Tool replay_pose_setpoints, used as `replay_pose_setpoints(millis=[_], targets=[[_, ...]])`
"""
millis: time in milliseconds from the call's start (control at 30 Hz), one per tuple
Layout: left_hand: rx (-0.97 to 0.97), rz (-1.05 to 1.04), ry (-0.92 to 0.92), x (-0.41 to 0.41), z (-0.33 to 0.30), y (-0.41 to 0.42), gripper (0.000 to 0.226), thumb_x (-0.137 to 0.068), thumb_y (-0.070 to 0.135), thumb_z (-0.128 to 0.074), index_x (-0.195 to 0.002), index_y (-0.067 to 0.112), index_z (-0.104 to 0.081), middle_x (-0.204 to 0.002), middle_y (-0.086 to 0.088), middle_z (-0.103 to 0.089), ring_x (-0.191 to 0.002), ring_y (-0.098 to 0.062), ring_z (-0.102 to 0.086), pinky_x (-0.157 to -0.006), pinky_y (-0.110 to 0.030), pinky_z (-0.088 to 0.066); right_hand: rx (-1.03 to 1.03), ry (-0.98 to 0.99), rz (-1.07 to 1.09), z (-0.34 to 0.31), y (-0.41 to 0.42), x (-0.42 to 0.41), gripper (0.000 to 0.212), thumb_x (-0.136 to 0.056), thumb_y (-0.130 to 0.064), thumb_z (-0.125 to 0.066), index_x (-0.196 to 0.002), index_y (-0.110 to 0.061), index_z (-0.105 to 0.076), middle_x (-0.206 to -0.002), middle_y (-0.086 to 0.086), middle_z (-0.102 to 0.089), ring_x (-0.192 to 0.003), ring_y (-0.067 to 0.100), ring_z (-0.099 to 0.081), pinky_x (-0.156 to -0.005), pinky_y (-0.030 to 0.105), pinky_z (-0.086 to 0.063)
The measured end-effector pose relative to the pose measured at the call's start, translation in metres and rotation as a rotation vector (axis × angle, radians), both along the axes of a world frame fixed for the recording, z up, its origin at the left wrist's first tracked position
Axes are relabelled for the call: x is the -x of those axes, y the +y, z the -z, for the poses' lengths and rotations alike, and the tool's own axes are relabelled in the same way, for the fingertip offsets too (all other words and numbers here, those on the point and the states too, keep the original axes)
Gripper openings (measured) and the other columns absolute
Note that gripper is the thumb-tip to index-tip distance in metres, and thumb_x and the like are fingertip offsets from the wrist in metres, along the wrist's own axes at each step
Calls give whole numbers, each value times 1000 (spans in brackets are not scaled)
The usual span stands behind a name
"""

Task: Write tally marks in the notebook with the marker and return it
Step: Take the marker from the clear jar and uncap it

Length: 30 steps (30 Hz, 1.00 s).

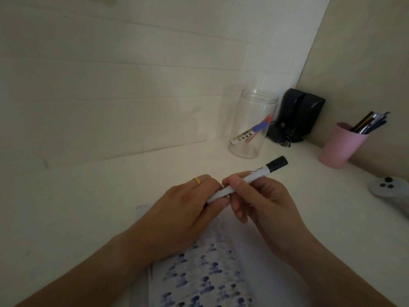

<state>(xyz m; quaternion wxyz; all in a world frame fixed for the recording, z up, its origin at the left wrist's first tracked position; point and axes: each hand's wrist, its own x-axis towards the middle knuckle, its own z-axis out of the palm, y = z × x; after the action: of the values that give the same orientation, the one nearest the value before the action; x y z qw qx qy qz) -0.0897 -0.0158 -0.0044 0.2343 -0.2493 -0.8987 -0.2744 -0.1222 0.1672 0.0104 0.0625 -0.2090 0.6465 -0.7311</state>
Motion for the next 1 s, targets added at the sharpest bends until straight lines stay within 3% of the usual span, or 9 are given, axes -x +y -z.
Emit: replay_pose_setpoints(millis=[133,233,300,367,467,567,667,867,1000], targets=[[26,74,-8,-5,-5,-2,34,-106,37,-38,-82,18,-53,-74,8,-49,-66,-12,-49,-62,-25,-40,-16,10,-17,-2,2,1,36,-95,-33,-61,-79,-1,-68,-61,14,-60,-51,21,-54,-50,31,-47],[-96,7,-24,-6,-4,-2,24,-102,44,-46,-118,29,-55,-79,8,-59,-66,-15,-59,-61,-21,-44,-189,27,-43,-6,11,3,41,-100,-36,-52,-80,1,-53,-60,12,-62,-48,26,-56,-48,35,-49],[-262,-49,-20,-4,-3,-2,53,-98,39,-57,-146,29,-38,-94,10,-63,-67,-18,-65,-61,-21,-50,-432,172,-69,-5,17,4,36,-101,-33,-53,-84,-1,-58,-53,-4,-55,-43,12,-46,-46,26,-39],[-328,-50,-3,-2,-4,-2,68,-96,32,-63,-155,29,-29,-106,7,-65,-75,-19,-69,-69,-23,-56,-611,302,-108,-4,20,5,23,-99,-32,-58,-86,-18,-70,-60,-16,-58,-52,4,-49,-54,22,-39],[-247,-63,97,-1,-8,-3,38,-99,19,-63,-136,18,-60,-103,4,-68,-86,-12,-68,-79,-21,-54,-515,268,-88,-9,25,6,16,-91,-20,-71,-104,-25,-79,-84,-7,-78,-70,9,-68,-61,24,-52],[-225,-69,123,-1,-9,-4,26,-98,22,-63,-120,12,-72,-99,6,-68,-86,-5,-66,-78,-10,-46,-144,48,2,-14,28,7,19,-80,-8,-77,-99,-5,-79,-67,12,-71,-50,15,-56,-42,20,-41],[-163,-39,121,-1,-8,-1,29,-99,27,-63,-122,13,-71,-92,13,-66,-78,-1,-63,-74,-6,-42,174,-162,5,-9,23,5,25,-74,-11,-75,-95,1,-78,-63,9,-69,-49,12,-56,-44,18,-44],[-112,-15,72,1,-6,1,30,-96,41,-58,-102,17,-75,-87,8,-75,-71,-2,-59,-68,-8,-41,60,39,9,0,6,-4,30,-81,-22,-71,-96,3,-75,-63,7,-69,-51,16,-58,-48,25,-49],[-80,-2,17,0,-9,6,38,-101,42,-45,-83,14,-63,-66,5,-56,-64,-8,-51,-60,-9,-35,81,103,80,-3,7,-3,33,-86,-24,-66,-89,9,-71,-58,12,-61,-47,16,-51,-43,26,-43]])
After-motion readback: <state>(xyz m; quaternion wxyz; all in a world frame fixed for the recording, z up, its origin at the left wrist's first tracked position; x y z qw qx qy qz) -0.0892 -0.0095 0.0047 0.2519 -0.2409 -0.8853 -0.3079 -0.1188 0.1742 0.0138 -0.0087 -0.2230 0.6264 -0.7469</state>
